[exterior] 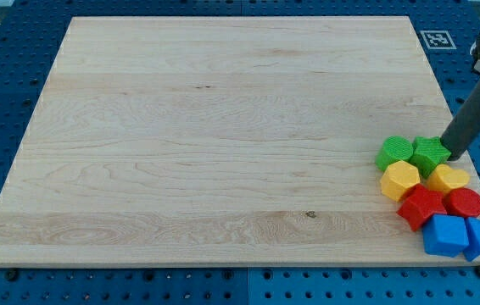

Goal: Push green blocks along with yellow hexagon

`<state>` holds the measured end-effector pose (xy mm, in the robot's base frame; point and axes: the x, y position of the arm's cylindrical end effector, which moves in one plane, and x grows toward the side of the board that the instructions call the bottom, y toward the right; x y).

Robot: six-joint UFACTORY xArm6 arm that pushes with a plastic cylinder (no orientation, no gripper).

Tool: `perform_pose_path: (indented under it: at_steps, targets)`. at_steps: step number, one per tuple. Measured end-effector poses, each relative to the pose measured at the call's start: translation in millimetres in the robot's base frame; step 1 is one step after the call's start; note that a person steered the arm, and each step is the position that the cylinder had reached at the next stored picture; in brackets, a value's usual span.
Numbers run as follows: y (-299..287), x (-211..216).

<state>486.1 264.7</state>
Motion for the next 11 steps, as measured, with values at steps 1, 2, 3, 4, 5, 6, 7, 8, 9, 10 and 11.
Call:
perform_pose_path:
  at_steps: [1, 2, 3, 4, 5, 6, 7, 8, 9, 10, 11]
  targets:
    - [-0.5, 0.0]
    - [-0.5, 0.2]
    - [-0.5, 0.2]
    - [14.2, 0.3]
    - [33.6, 5.7]
    - [21.3, 10.4]
    - [2.4, 10.4]
    - [-19.6, 10.4]
    - [-39.2, 10.4]
    - [-54.6, 10.3]
    - [-74.2, 10.3]
